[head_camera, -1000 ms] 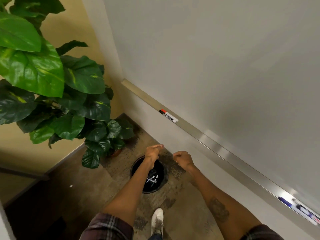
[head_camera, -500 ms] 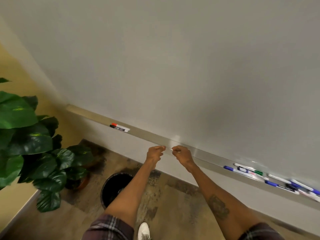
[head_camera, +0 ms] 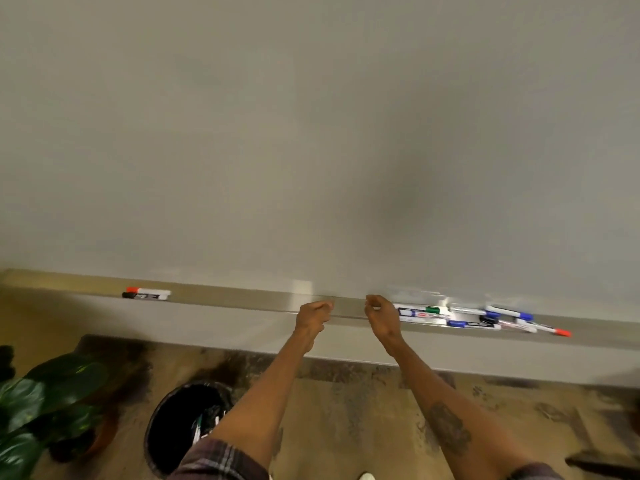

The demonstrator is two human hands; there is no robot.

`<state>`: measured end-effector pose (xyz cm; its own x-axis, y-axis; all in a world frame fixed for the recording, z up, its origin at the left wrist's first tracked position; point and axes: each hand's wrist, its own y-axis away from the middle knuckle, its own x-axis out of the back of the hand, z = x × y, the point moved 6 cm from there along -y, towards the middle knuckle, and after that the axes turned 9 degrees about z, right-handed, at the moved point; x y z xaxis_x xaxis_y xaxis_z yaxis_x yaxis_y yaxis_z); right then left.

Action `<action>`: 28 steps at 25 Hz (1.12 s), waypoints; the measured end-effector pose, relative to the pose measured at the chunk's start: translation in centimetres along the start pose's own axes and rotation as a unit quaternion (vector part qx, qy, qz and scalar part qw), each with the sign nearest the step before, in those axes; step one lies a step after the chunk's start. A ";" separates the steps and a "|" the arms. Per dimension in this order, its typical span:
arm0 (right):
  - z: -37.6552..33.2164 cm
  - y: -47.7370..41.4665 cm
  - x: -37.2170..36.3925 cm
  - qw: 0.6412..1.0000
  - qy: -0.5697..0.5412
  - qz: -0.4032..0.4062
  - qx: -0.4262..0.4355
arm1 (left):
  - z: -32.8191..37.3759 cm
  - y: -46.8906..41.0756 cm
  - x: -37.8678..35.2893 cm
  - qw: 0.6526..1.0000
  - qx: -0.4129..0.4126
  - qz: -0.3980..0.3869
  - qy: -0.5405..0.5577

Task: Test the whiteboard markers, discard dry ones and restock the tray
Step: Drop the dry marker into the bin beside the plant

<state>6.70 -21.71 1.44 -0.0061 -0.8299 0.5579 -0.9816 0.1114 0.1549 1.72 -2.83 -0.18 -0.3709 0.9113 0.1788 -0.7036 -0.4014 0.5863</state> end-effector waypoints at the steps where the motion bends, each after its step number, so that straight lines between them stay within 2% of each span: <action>1: 1.2 -0.4 1.5 1.000 -0.002 0.016 -0.018 | 0.1 0.1 -1.5 1.000 -0.001 -0.009 -0.008; 5: 6.3 -2.6 6.8 0.994 -0.002 0.072 -0.085 | 0.5 0.5 -7.6 0.999 -0.003 -0.041 -0.032; 8: 10.1 -4.3 9.4 0.988 0.017 0.081 -0.129 | 0.6 0.6 -11.3 0.997 0.004 -0.061 -0.049; 11: 12.2 -5.6 11.0 0.985 0.013 0.058 -0.162 | 0.5 0.4 -14.4 0.995 0.020 -0.080 -0.058; 16: 12.9 -6.0 11.7 0.974 -0.061 0.002 -0.220 | 0.3 0.2 -17.7 0.993 0.071 -0.090 -0.034; 28: 14.2 -7.8 10.5 0.965 -0.087 -0.057 -0.239 | 0.3 0.1 -19.8 0.989 0.090 -0.100 -0.058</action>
<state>11.59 -39.06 -5.52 0.0239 -0.9264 0.3758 -0.7782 0.2187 0.5887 9.14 -20.90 -3.44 -0.1561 0.9793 0.1287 -0.6319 -0.1992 0.7490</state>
